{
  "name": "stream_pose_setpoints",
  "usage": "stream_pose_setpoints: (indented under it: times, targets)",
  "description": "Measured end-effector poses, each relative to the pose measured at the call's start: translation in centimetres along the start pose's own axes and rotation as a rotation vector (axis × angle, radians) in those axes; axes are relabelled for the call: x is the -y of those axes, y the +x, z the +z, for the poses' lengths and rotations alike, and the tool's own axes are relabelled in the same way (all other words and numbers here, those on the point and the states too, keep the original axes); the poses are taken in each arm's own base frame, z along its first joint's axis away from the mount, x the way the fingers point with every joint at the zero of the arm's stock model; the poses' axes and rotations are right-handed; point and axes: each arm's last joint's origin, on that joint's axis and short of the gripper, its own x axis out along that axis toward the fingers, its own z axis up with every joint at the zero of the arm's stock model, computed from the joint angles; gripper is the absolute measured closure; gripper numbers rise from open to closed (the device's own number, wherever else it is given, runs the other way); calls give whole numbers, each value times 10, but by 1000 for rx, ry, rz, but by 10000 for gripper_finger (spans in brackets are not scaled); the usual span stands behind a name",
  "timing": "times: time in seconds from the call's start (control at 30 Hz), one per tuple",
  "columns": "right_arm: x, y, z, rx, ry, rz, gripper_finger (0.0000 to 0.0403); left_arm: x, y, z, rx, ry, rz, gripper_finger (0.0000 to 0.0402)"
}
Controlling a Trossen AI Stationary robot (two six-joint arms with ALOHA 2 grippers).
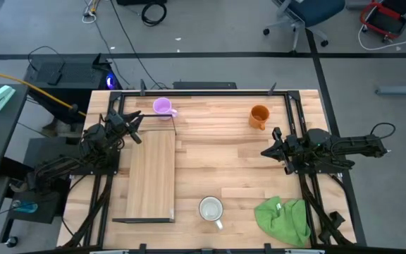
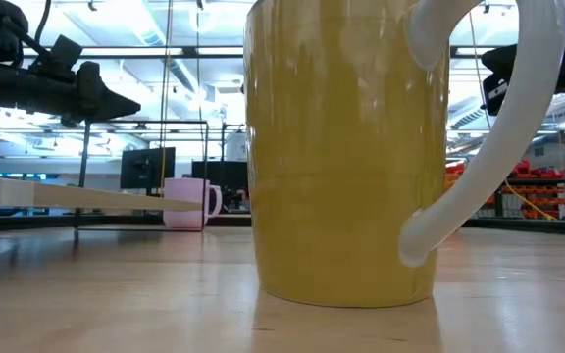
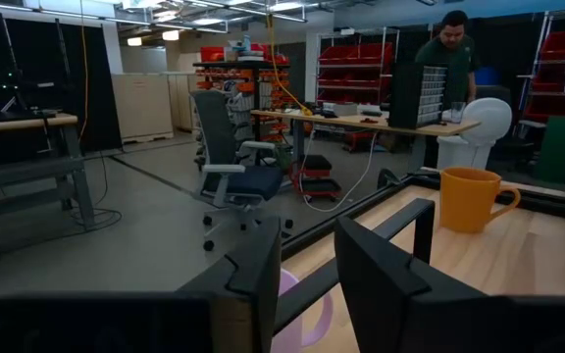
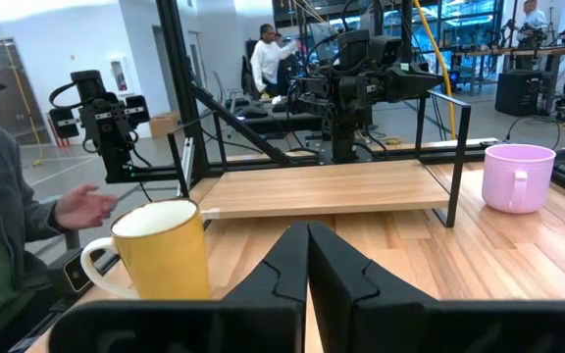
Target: Stack small to large cups/mugs on shelf
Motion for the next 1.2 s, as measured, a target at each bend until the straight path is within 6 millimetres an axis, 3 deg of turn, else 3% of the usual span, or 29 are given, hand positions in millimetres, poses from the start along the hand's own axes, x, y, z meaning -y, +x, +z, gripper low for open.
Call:
stream_pose_setpoints:
  times: [1.2]
  targets:
    - [0, 0, 0, 0, -83, 0, 385, 0, 0, 0, 0, 0, 0, 294]
